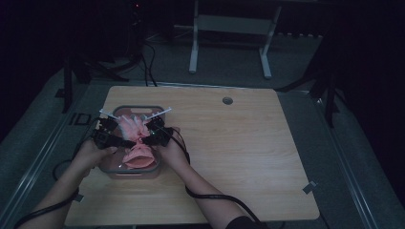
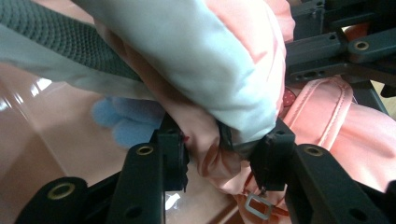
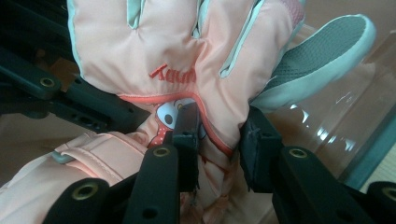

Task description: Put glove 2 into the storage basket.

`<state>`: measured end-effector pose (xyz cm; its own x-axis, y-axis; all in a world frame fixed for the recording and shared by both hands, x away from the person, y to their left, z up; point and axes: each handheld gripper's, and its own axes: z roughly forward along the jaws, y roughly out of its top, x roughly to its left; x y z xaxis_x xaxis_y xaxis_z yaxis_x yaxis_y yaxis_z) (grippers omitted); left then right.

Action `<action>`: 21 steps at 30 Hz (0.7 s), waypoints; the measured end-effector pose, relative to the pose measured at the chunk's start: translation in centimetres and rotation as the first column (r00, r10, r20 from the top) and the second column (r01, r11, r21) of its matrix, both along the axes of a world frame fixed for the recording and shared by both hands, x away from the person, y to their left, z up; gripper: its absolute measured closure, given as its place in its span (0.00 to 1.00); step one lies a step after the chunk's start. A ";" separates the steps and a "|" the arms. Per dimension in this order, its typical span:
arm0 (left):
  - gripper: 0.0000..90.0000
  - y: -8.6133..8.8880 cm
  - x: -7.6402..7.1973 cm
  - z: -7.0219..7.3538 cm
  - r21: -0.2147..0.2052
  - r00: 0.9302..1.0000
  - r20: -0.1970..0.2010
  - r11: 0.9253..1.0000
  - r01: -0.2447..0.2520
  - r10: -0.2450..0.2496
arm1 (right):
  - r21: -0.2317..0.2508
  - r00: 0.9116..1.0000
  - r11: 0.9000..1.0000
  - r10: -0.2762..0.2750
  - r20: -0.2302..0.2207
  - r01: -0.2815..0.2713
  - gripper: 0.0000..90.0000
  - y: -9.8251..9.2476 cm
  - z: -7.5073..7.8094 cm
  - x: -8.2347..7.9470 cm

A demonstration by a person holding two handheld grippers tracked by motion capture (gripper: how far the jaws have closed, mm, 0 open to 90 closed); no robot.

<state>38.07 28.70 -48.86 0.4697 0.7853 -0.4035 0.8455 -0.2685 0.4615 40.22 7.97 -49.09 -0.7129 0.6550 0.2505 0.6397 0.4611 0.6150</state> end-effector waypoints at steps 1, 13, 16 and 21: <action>0.66 0.0 0.1 -0.1 -0.002 1.000 -0.005 1.000 -0.005 0.005 | -0.006 1.000 1.000 0.000 0.006 0.000 0.76 0.1 0.0 0.0; 0.38 -0.7 0.6 0.5 0.119 0.990 0.125 0.989 -0.086 0.071 | 0.073 0.995 0.994 0.071 0.067 -0.076 0.31 -1.6 2.1 0.9; 0.29 -0.8 0.3 0.6 0.118 0.975 0.196 0.985 -0.127 0.103 | 0.110 0.991 0.988 0.094 0.094 -0.104 0.22 -2.3 2.4 0.8; 0.16 -0.7 -0.1 1.0 0.113 0.954 0.273 0.981 -0.159 0.123 | 0.132 0.989 0.984 0.102 0.110 -0.117 0.20 -3.5 2.6 0.8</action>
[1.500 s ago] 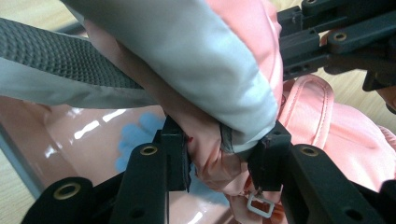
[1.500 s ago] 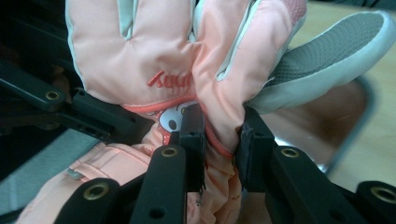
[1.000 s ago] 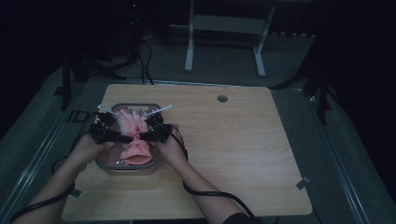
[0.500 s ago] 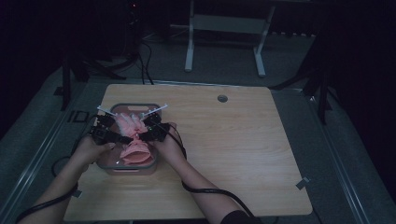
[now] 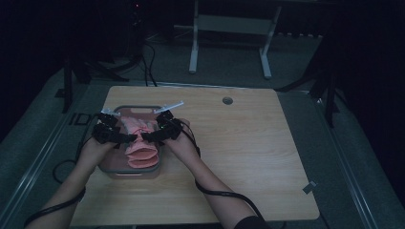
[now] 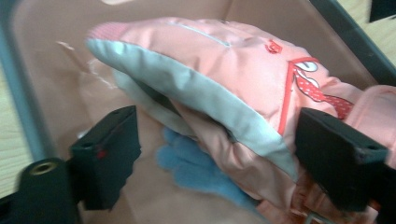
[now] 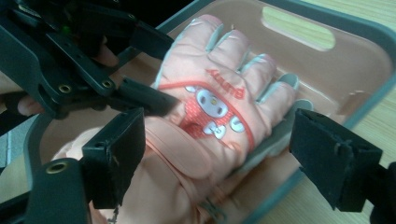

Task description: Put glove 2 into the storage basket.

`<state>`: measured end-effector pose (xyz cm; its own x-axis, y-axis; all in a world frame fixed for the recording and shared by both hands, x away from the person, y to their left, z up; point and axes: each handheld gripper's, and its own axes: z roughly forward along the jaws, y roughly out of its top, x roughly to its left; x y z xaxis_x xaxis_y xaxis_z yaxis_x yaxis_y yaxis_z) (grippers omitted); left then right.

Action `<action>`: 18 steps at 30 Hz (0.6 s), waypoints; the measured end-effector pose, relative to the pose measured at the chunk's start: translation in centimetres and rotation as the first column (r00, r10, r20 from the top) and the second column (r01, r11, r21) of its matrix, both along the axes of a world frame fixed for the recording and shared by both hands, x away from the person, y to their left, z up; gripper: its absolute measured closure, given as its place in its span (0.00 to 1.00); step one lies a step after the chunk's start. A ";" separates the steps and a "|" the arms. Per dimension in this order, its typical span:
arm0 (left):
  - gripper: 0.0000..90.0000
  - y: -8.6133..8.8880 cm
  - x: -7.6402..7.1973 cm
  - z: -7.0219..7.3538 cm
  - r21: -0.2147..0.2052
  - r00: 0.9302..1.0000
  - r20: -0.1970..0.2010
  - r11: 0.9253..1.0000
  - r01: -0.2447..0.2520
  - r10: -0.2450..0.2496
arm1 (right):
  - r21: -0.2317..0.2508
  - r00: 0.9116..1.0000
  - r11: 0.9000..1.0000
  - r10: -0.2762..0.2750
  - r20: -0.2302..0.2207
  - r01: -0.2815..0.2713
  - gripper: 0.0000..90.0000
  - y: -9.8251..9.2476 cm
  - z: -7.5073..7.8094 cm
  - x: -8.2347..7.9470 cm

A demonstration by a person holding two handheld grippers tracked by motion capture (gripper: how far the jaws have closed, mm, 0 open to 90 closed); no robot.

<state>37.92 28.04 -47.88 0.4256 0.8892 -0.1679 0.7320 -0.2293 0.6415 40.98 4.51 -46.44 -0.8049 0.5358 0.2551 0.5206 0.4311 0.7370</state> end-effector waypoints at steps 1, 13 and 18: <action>0.14 0.1 -0.1 0.1 -0.008 1.000 0.015 1.000 -0.002 0.002 | 0.011 1.000 1.000 -0.010 0.003 0.010 0.20 -0.4 0.1 0.0; 0.01 -2.2 -3.2 4.1 -0.094 0.979 0.196 0.993 0.072 -0.052 | 0.047 0.999 0.999 -0.005 0.043 0.003 0.20 -3.8 1.7 -0.3; 0.01 -4.7 -4.6 5.2 -0.082 0.964 0.238 0.987 0.140 -0.117 | 0.059 0.998 0.998 0.009 0.060 -0.012 0.20 -5.2 2.4 -0.7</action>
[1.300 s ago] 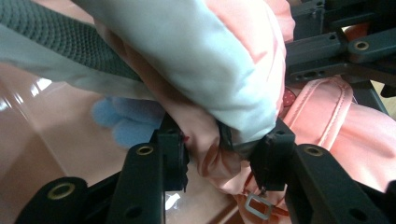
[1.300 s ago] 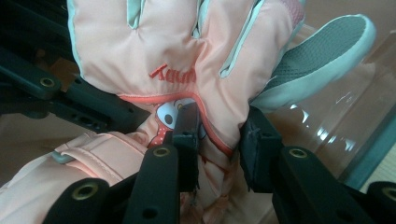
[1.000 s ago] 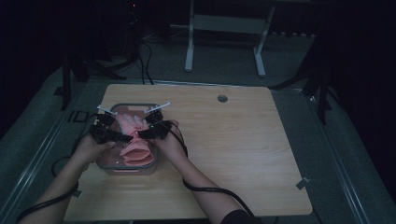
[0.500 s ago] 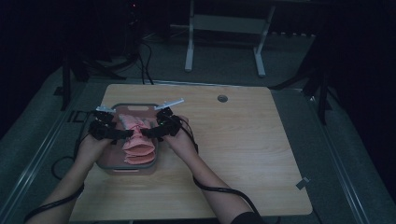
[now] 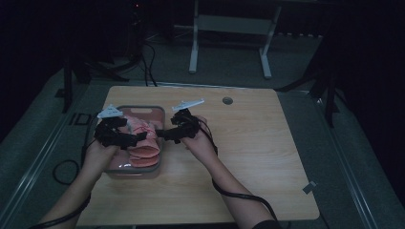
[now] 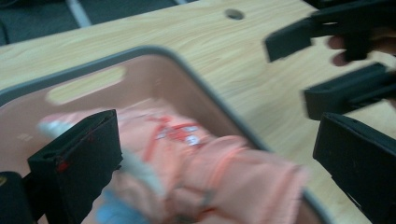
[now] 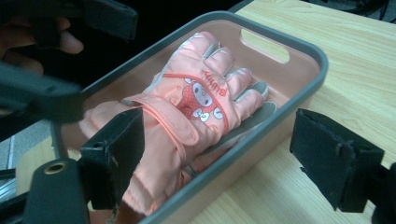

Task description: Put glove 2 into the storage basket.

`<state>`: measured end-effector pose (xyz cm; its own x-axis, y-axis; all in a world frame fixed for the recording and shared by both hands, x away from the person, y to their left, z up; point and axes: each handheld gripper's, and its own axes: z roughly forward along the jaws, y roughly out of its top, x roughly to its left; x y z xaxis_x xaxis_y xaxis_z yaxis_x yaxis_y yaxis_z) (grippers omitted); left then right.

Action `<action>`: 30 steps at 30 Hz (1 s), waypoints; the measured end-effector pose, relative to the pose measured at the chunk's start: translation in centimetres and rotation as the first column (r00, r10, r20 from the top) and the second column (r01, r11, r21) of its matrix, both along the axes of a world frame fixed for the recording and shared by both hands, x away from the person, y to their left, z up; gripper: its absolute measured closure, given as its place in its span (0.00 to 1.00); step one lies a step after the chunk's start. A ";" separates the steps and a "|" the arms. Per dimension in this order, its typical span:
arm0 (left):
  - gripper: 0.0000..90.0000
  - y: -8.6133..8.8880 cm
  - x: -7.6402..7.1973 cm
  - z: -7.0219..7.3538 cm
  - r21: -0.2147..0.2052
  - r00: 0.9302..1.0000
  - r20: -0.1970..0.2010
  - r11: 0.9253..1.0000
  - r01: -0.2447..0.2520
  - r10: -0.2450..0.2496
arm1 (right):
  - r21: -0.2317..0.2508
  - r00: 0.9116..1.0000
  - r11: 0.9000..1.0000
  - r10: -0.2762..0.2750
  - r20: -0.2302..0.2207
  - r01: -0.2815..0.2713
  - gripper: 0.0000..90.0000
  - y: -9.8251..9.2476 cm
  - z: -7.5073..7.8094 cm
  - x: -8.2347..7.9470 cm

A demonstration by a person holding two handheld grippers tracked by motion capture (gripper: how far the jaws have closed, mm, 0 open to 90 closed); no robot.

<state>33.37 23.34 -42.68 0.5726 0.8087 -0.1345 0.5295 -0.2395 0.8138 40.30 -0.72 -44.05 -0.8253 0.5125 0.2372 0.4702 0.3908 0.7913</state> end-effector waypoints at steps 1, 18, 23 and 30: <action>0.01 -0.5 -0.2 0.2 -0.003 1.000 0.007 1.000 0.019 -0.019 | 0.003 1.000 1.000 0.000 0.002 0.000 0.20 -0.3 0.1 -0.1; 0.01 -7.9 -2.4 -0.1 0.051 0.978 0.029 0.977 0.207 -0.208 | -0.016 1.000 1.000 0.016 -0.014 -0.017 0.19 -5.7 -1.6 -1.0; 0.01 -9.7 -2.8 -0.6 0.069 0.967 0.026 0.966 0.250 -0.252 | -0.031 1.000 0.999 0.019 0.003 -0.019 0.19 -7.3 -2.2 -1.3; 0.01 -12.2 -3.4 -1.4 0.079 0.948 0.013 0.945 0.317 -0.319 | -0.048 1.000 0.999 0.016 0.011 -0.016 0.18 -9.2 -3.4 -1.8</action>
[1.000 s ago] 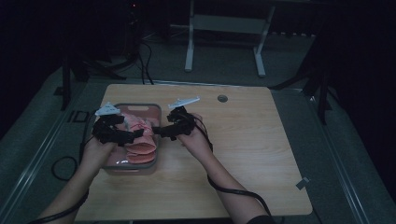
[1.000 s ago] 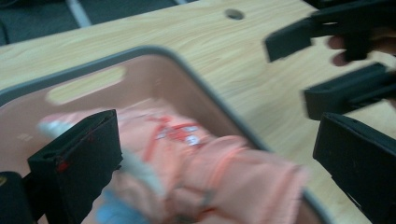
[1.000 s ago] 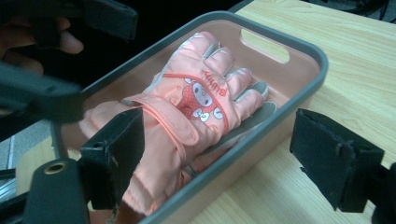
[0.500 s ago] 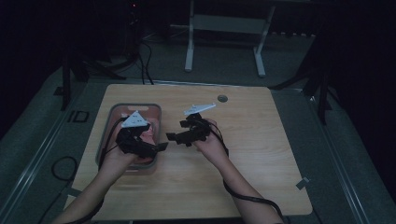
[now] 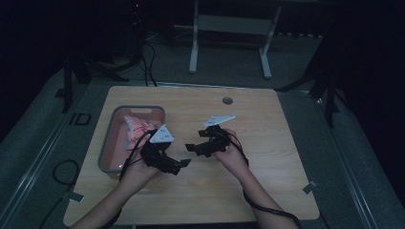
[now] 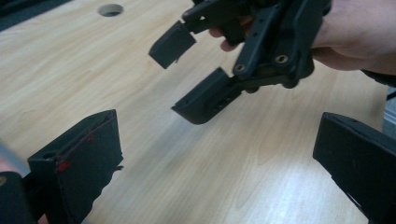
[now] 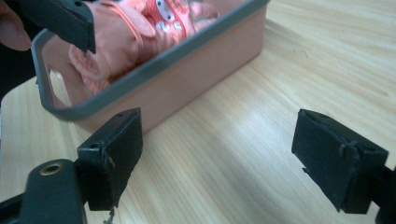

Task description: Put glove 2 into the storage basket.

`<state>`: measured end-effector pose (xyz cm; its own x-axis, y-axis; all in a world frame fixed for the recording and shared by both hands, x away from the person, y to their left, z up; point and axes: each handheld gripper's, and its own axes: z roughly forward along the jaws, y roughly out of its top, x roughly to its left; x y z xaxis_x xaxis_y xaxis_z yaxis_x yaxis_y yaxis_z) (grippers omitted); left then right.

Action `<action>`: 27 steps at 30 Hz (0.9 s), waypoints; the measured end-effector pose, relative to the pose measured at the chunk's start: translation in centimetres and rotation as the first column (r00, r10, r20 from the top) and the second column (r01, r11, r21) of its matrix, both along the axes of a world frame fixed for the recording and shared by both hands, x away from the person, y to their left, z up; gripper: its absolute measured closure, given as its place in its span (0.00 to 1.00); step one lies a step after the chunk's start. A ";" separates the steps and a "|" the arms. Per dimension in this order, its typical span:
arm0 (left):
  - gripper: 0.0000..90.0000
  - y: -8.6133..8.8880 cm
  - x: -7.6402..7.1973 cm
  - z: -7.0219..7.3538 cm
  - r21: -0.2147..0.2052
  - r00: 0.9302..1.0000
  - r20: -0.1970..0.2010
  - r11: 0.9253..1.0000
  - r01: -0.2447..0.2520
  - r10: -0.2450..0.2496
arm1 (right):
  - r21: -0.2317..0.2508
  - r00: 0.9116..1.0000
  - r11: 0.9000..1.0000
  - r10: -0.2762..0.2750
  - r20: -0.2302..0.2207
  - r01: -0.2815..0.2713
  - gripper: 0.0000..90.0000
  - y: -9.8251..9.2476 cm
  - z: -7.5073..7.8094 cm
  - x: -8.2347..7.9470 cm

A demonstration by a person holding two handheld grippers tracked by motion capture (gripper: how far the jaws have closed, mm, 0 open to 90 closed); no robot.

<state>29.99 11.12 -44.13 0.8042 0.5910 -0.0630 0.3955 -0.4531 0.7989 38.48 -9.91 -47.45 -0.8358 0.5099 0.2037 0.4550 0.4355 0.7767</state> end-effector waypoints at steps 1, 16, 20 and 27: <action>0.01 -0.5 -0.1 -0.2 0.010 1.000 0.001 1.000 0.013 -0.013 | 0.001 1.000 1.000 -0.002 0.000 0.002 0.18 -0.3 -0.2 -0.1; 0.01 -4.7 -1.5 -3.2 0.051 0.988 -0.004 0.987 0.154 -0.154 | -0.032 1.000 0.999 0.000 -0.007 -0.001 0.18 -3.6 -3.3 -1.8; 0.01 -5.5 -2.0 -4.0 0.062 0.985 -0.013 0.983 0.175 -0.175 | -0.023 1.000 1.000 -0.009 -0.007 0.009 0.18 -4.4 -4.1 -2.3; 0.01 -6.6 -2.5 -5.8 0.067 0.978 -0.033 0.976 0.208 -0.206 | -0.039 0.999 0.999 -0.012 0.030 0.014 0.16 -5.4 -5.1 -3.0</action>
